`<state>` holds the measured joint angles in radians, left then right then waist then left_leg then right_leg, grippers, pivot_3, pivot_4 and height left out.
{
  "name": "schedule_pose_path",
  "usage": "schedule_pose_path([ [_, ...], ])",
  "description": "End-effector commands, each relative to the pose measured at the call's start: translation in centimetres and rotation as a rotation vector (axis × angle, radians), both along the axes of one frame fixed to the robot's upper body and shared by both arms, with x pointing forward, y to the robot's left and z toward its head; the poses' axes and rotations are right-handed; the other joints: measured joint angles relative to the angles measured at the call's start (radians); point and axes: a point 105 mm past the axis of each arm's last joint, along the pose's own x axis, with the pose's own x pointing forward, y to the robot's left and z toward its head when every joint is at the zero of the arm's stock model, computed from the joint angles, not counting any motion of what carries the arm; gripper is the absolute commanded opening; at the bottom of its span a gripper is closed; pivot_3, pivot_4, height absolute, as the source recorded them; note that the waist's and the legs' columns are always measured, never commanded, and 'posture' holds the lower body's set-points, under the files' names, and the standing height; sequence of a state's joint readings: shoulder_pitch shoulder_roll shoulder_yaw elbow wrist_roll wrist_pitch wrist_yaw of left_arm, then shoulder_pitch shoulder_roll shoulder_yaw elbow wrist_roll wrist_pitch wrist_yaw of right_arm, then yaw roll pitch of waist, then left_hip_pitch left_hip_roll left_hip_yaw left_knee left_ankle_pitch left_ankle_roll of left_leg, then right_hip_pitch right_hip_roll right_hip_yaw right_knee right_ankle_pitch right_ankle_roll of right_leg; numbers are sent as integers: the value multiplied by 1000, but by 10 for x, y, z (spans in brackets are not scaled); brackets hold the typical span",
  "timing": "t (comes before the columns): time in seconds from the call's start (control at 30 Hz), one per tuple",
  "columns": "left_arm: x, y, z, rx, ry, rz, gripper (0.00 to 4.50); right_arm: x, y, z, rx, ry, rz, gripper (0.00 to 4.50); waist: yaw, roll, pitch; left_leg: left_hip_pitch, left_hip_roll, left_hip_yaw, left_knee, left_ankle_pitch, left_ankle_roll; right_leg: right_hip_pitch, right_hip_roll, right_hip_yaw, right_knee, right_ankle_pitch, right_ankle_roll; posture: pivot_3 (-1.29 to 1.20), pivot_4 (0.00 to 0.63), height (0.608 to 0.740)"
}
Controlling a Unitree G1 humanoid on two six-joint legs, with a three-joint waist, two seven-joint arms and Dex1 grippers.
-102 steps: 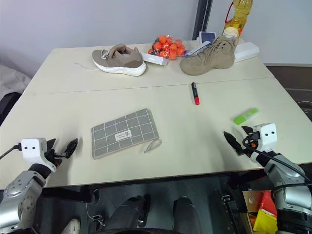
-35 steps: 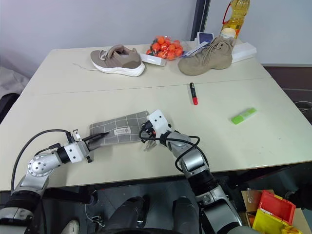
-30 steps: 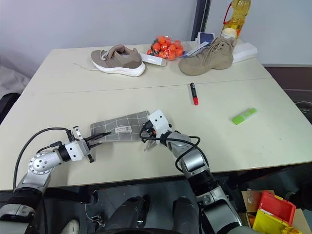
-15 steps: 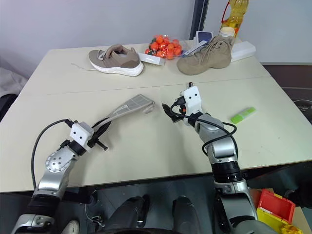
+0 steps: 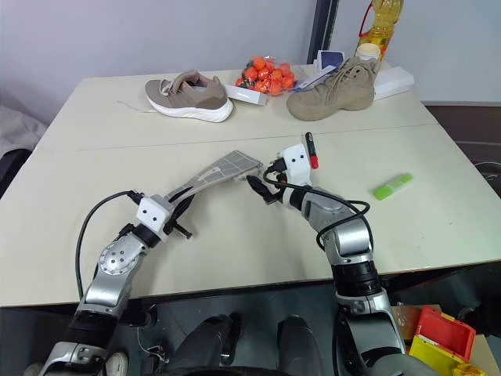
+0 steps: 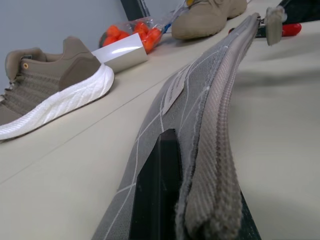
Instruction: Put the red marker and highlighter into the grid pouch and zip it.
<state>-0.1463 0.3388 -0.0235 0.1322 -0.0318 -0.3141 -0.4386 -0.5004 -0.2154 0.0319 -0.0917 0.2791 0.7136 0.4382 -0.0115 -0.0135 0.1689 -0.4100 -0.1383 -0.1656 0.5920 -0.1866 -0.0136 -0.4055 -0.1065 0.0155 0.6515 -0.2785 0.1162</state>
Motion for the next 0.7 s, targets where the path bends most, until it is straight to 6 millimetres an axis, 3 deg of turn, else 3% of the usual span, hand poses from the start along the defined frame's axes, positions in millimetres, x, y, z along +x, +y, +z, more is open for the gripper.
schedule_pose_path([
  [0.03,0,-6,19,-7,-69,-23,0,-4,6,18,13,-63,25,4478,0,0,0,0,0,0,0,0,0,0,0,0,0,0,0,0,150,740],
  [0.23,0,-9,23,-12,-77,-35,0,-2,12,18,17,-69,28,4478,0,0,0,0,0,0,0,0,0,0,0,0,0,0,0,0,150,740],
  [0.33,0,-10,23,-13,-76,-37,0,0,12,19,33,-70,18,3694,-1,0,0,0,0,0,0,0,0,0,1,0,0,0,0,0,150,740],
  [0.57,0,-9,24,-13,-70,-33,0,-1,15,21,59,-79,32,10,-1,0,0,0,0,0,0,0,0,0,1,0,0,0,0,0,150,740],
  [0.7,1,-9,24,-14,-69,-30,0,-3,19,21,70,-83,49,10,-1,0,0,0,0,0,0,0,0,0,1,0,0,0,0,0,150,740],
])
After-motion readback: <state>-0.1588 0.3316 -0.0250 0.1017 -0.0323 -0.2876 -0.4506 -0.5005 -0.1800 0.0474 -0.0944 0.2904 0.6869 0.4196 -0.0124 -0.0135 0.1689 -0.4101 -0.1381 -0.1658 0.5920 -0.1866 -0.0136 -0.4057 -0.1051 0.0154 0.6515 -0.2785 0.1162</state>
